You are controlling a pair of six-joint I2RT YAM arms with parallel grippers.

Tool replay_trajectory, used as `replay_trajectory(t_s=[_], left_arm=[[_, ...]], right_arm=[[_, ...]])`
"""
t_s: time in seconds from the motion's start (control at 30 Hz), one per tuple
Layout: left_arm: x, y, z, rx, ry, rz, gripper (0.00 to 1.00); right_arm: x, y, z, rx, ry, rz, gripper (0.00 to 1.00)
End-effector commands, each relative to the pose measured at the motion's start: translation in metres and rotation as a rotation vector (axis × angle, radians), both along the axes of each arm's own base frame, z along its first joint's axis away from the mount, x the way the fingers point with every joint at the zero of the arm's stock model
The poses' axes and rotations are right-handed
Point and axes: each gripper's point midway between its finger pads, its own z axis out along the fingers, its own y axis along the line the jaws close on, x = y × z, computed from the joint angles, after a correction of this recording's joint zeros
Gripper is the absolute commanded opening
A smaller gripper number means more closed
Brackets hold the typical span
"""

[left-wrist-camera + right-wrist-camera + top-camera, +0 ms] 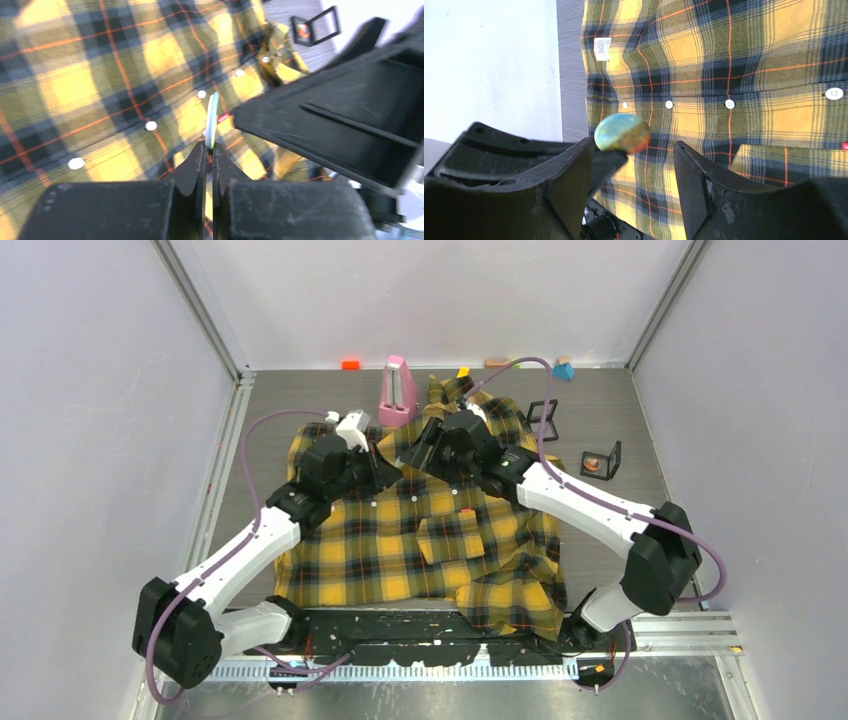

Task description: Pin the brooch onto the clothing

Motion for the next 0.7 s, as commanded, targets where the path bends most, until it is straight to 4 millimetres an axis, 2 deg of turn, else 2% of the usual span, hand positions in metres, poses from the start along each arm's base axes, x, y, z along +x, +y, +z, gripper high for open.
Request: replay_trajectory(t_s=[0.0,0.13,0.27,0.37,0.5,0.67], left_arm=[[-0.005,0.021,0.014,0.334,-0.127,-0.074,0.0],[-0.022,0.016,0.012,0.597,-0.162,-0.182,0.0],[-0.031,0.015,0.004,0.753,-0.193,-0.25,0.0],[-0.036,0.01,0.005,0.804,-0.23,-0.292,0.0],[-0.036,0.008,0.006,0.843,-0.261,-0.269,0.0],[-0.036,0.004,0.004,0.844,-0.269,-0.261,0.0]], right_arm=[[-0.004,-0.029,0.034,0.011,-0.043,-0.068,0.65],[-0.019,-0.034,0.034,0.031,0.029,-0.059,0.66],[-0.033,-0.034,0.048,0.143,0.088,-0.074,0.63],[-0.041,-0.039,0.053,0.198,0.109,-0.098,0.62],[-0.047,-0.041,0.048,0.231,0.154,-0.129,0.57],[-0.049,-0.029,0.039,0.265,0.204,-0.132,0.54]])
